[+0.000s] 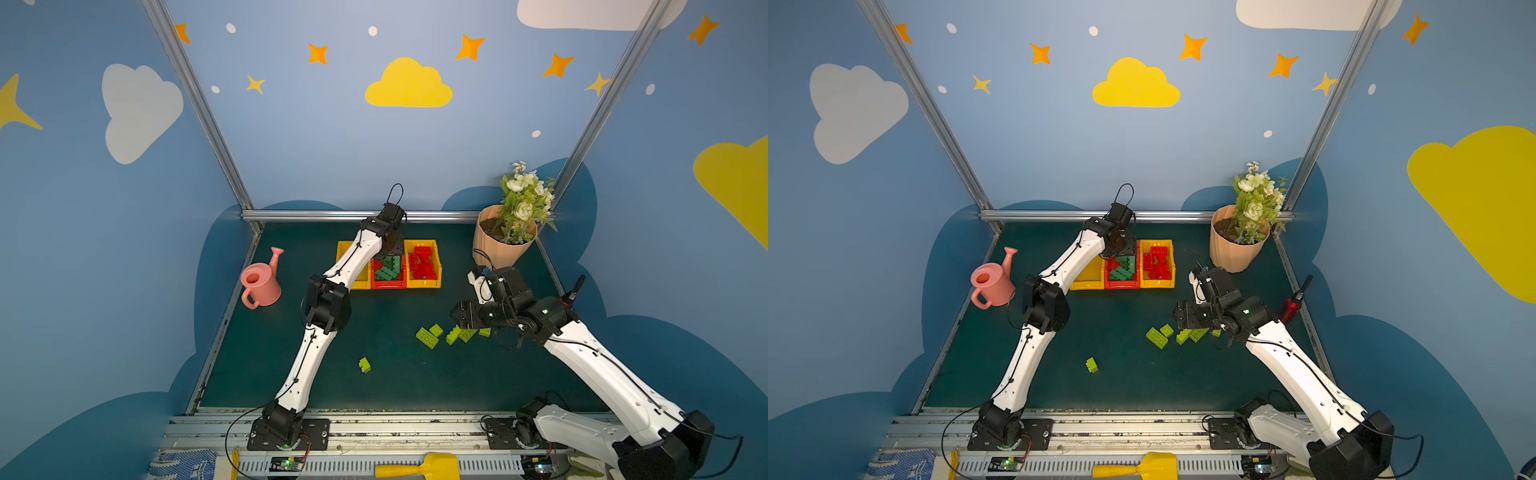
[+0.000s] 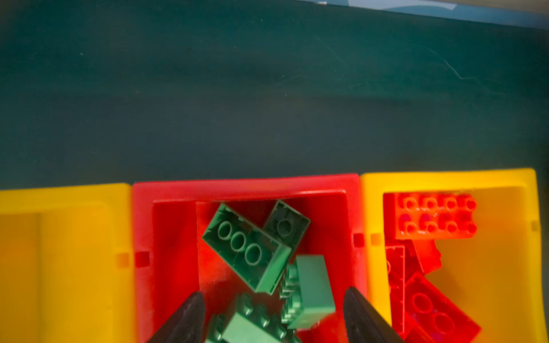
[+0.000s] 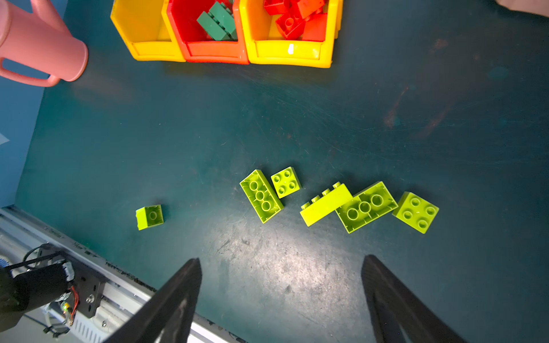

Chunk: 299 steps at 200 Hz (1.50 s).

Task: Sort the legos into containers by color
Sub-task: Place the lego in the container, then pick up the lego from the middle-left of the table.

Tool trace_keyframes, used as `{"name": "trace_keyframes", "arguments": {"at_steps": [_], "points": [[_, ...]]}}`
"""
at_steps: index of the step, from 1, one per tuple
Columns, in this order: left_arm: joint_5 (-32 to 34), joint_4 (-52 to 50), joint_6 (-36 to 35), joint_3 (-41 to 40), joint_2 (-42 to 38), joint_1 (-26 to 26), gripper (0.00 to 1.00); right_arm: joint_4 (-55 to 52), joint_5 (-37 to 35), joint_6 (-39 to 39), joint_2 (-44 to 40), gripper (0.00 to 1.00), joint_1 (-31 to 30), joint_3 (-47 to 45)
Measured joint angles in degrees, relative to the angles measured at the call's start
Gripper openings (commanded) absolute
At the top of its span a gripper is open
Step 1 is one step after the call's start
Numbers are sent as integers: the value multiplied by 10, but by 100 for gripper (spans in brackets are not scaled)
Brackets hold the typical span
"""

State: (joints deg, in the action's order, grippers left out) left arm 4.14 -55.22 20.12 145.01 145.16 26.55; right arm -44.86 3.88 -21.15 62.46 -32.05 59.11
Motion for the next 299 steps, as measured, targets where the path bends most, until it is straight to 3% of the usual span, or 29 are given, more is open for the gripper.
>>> {"name": "trace_keyframes", "arguments": {"at_steps": [21,64,84,104,145,177,222,299], "points": [[12,10,0,-102,-75,9,76,-1,7,4,-2,84,0,0],[33,96,21,-404,-305,49,78,1,35,2,-23,92,0,-13],[38,126,44,-530,-399,65,85,0,46,-1,-29,96,-6,-24],[56,143,71,-643,-475,83,100,0,52,-1,-29,97,-17,-31],[82,138,165,-841,-621,160,100,2,52,-10,-29,97,-49,-50],[86,137,251,-932,-701,202,100,10,46,-20,-26,97,-76,-54],[82,160,349,-1031,-747,228,99,20,28,-37,-23,97,-111,-58],[52,233,409,-1061,-697,233,90,20,7,-55,-47,97,-120,-74]]}}
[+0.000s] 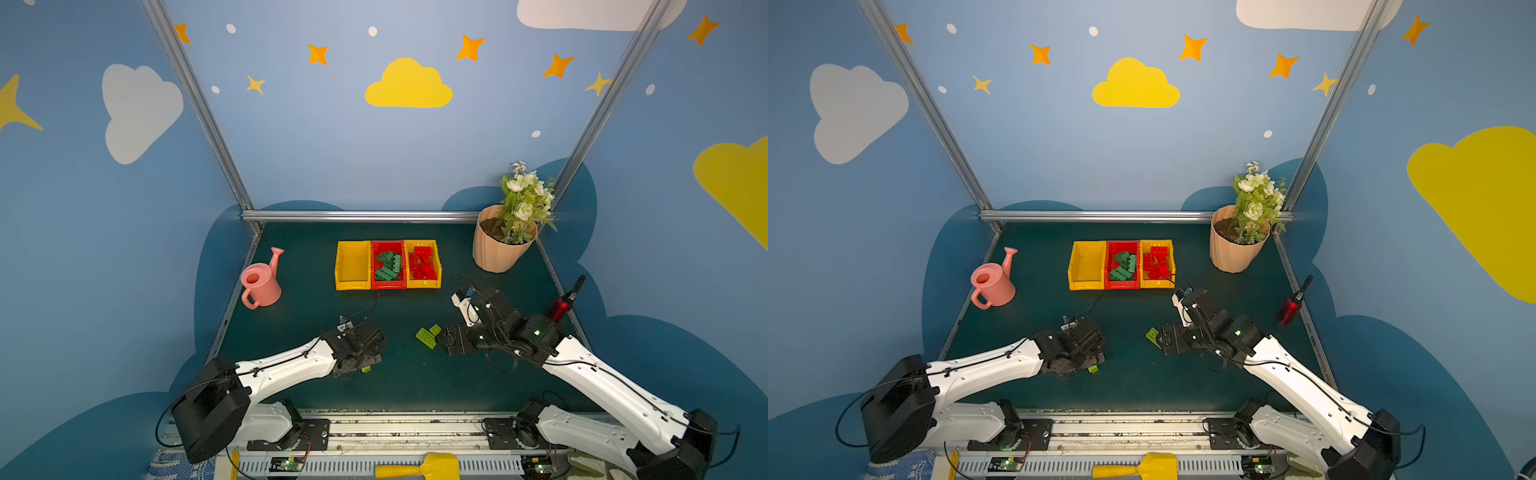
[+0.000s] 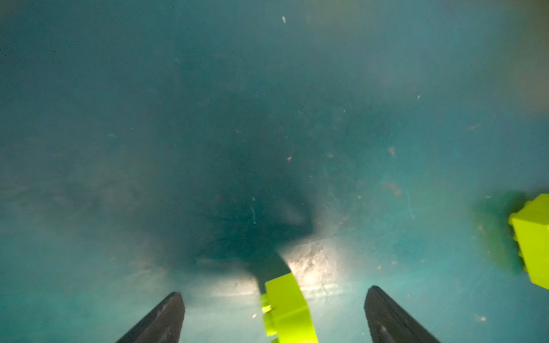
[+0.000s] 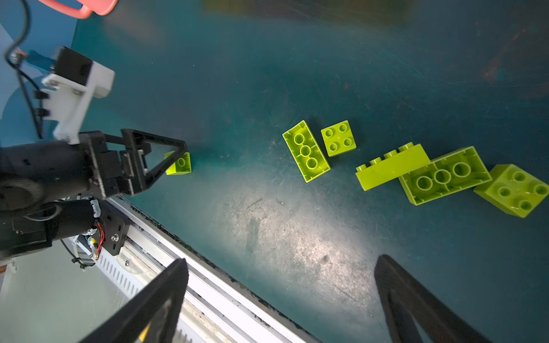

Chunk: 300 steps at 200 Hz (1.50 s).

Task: Sort the legos into containers by color
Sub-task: Pick up the lego from the middle-left of the table, then place the lego in the container.

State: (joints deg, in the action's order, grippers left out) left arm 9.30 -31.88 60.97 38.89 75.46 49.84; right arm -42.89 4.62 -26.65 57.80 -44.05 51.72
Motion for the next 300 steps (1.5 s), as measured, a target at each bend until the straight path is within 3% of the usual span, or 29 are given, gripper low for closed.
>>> {"name": "trace_keyframes", "arguments": {"at_steps": [62,103,133,143,216,264,300], "points": [[-19,19,18,6,46,8,73,3,-7,-1,-5,97,0,-24],[-25,18,26,17,70,13,53,5,-12,-1,-6,97,0,-30],[-29,15,31,31,87,17,27,7,-17,-1,-12,97,0,-31],[-29,12,31,35,92,18,23,7,-19,-1,-15,97,0,-32],[7,-71,9,121,112,-2,21,7,-23,1,-25,97,0,-32],[33,-102,-78,233,117,-141,23,5,-26,10,-23,97,5,-26],[53,-108,-149,384,188,-234,25,5,-18,16,2,97,8,8]]}}
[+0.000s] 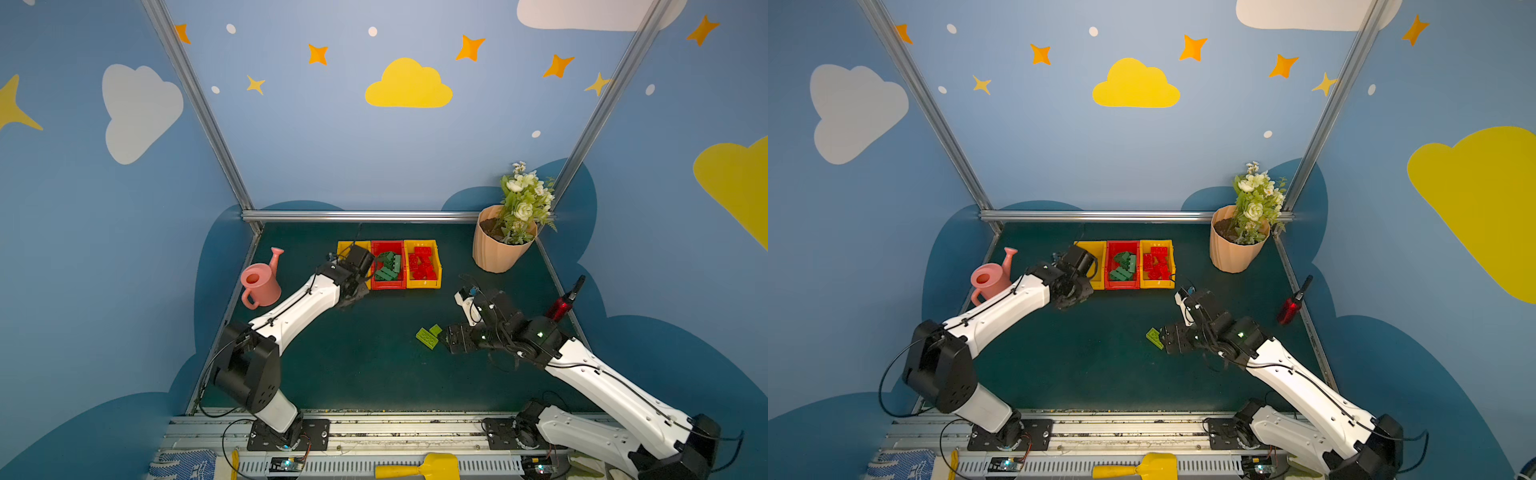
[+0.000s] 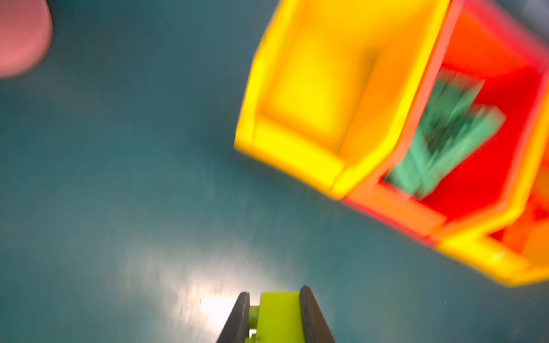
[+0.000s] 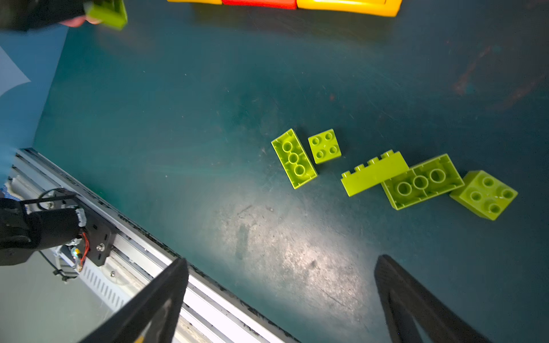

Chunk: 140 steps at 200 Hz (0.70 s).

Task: Sort the legos into containers by color
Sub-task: Place the lego in the container.

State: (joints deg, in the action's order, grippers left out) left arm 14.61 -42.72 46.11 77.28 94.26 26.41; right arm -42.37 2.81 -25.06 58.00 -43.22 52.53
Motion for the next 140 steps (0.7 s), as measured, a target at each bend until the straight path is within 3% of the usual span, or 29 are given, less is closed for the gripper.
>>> {"name": "trace_keyframes", "arguments": {"at_steps": [40,86,97,106,113,140], "points": [[-6,-11,-58,179,149,-66,25,2,12,7,50,97,4,32],[-36,-52,-97,363,322,-101,28,-5,13,13,85,97,16,77],[-42,-67,-104,410,358,-107,40,-7,13,13,89,97,19,87],[-49,-81,-113,447,386,-110,62,-9,13,14,92,97,22,92],[-53,-92,-117,476,406,-111,70,-10,13,14,94,97,24,95],[-71,-126,-131,564,458,-114,82,-17,13,14,106,97,31,102]]}}
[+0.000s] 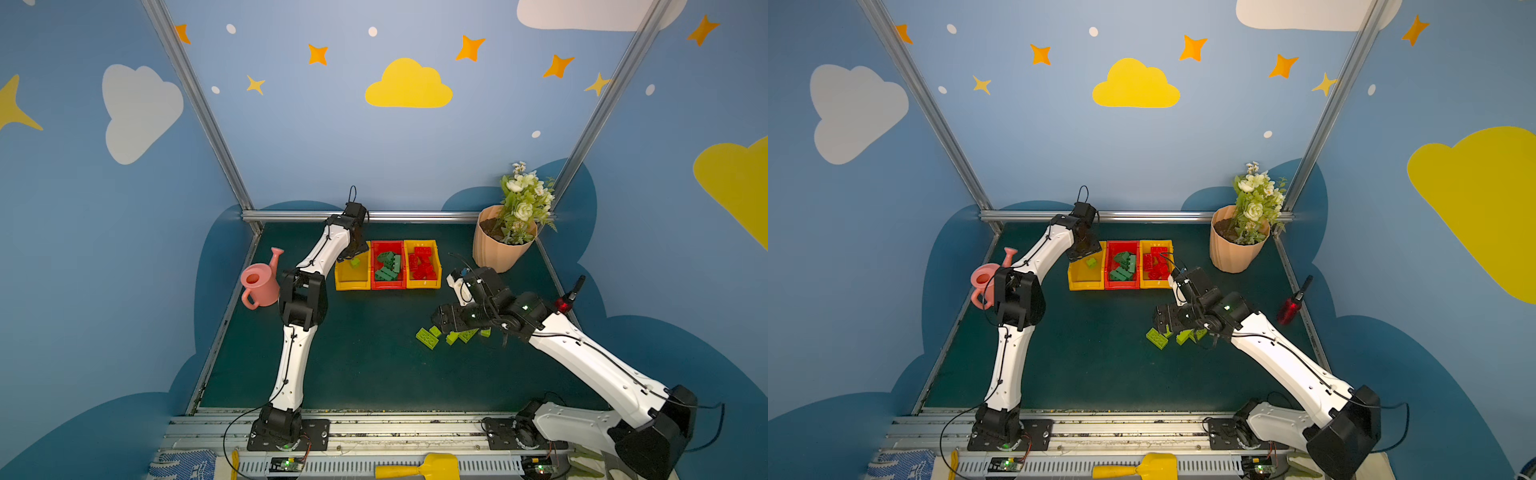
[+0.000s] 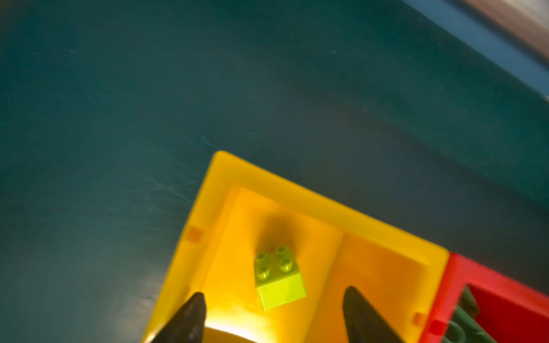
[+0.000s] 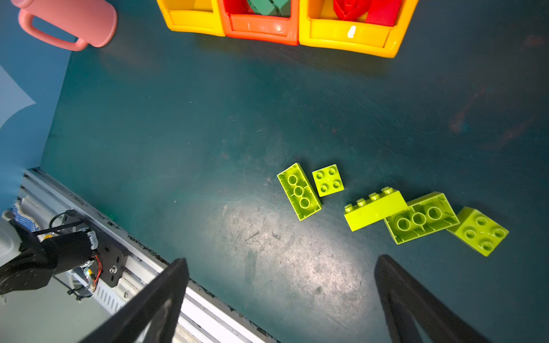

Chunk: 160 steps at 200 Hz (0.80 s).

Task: Sort the legos into containers by color
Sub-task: Place the lego in the container.

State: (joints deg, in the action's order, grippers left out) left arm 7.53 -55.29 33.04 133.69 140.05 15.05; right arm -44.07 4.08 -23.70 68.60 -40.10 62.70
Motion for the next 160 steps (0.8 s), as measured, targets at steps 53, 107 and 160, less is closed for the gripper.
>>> {"name": "trace_keyframes", "arguments": {"at_steps": [53,107,160], "points": [[-18,-1,-10,-73,-53,17,93,-9,0,0,9,97,6,2],[11,59,-44,-290,-241,114,100,-20,-5,-5,-62,97,7,-21],[31,139,-119,-490,-373,242,100,-70,-33,-21,-179,97,7,-77]]}}
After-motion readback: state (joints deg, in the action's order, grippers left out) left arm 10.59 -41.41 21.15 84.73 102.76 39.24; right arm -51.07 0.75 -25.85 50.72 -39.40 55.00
